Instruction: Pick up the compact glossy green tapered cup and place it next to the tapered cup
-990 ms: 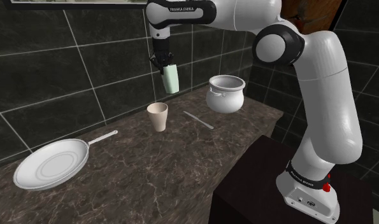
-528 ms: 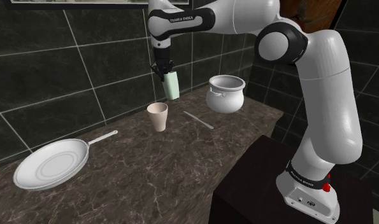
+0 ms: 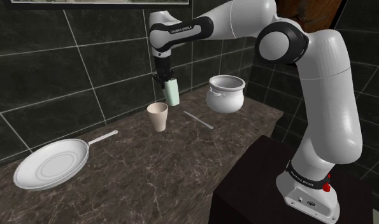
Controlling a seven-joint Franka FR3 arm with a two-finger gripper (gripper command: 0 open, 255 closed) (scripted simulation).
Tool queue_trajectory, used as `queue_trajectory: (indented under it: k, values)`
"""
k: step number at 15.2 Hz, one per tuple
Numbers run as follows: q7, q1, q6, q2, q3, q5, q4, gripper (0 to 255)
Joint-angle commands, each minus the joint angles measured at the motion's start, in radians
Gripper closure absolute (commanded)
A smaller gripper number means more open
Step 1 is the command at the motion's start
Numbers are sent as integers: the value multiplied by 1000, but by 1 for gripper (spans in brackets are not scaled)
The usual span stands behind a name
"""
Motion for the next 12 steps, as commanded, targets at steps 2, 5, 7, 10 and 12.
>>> queue_trajectory:
  k: [2, 5, 7, 10, 12]
  values:
    - [1, 0, 41, 3, 0, 0, -37, 255]
    - [2, 0, 78, 8, 0, -1, -69, 255]
    - [2, 0, 102, 13, 0, -1, -89, 255]
    - [3, 0, 138, 22, 0, -1, -115, 255]
    - [4, 0, 146, 24, 0, -1, -121, 255]
